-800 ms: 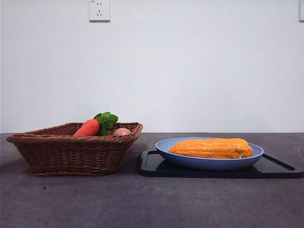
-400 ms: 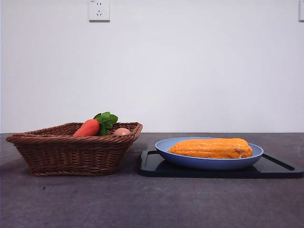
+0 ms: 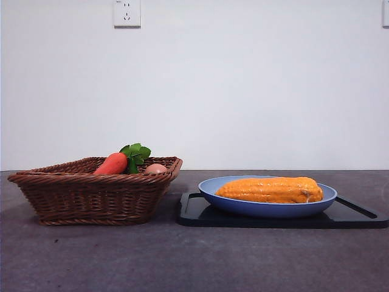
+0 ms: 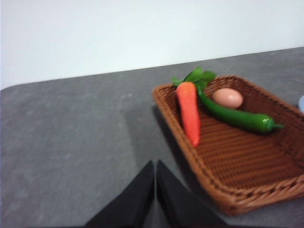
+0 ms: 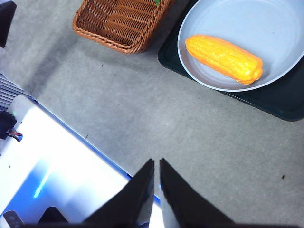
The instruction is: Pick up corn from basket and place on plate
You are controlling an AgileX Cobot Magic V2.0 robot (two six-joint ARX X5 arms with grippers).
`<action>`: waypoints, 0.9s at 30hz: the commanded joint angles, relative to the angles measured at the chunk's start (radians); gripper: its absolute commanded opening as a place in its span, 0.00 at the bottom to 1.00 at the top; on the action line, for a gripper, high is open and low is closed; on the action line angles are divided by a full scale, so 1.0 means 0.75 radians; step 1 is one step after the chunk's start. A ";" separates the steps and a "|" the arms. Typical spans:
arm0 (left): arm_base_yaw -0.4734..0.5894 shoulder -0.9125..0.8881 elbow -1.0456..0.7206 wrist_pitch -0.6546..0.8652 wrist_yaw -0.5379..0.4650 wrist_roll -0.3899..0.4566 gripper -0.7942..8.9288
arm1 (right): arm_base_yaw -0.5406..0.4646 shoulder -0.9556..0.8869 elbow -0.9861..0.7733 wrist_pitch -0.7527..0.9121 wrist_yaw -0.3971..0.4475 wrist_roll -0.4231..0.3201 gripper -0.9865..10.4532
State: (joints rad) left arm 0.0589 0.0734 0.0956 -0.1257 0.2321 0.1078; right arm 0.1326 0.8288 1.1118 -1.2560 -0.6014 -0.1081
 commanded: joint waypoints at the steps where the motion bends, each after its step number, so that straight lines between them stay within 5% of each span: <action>1: 0.004 -0.037 -0.032 -0.012 -0.023 -0.022 0.09 | 0.004 0.008 0.021 0.009 -0.001 -0.006 0.09; 27: 0.004 -0.094 -0.102 -0.121 -0.032 -0.031 0.09 | 0.004 0.008 0.021 0.009 -0.001 -0.006 0.09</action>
State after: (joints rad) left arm 0.0589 0.0051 0.0387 -0.1909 0.2081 0.0872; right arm 0.1326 0.8288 1.1118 -1.2556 -0.6014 -0.1081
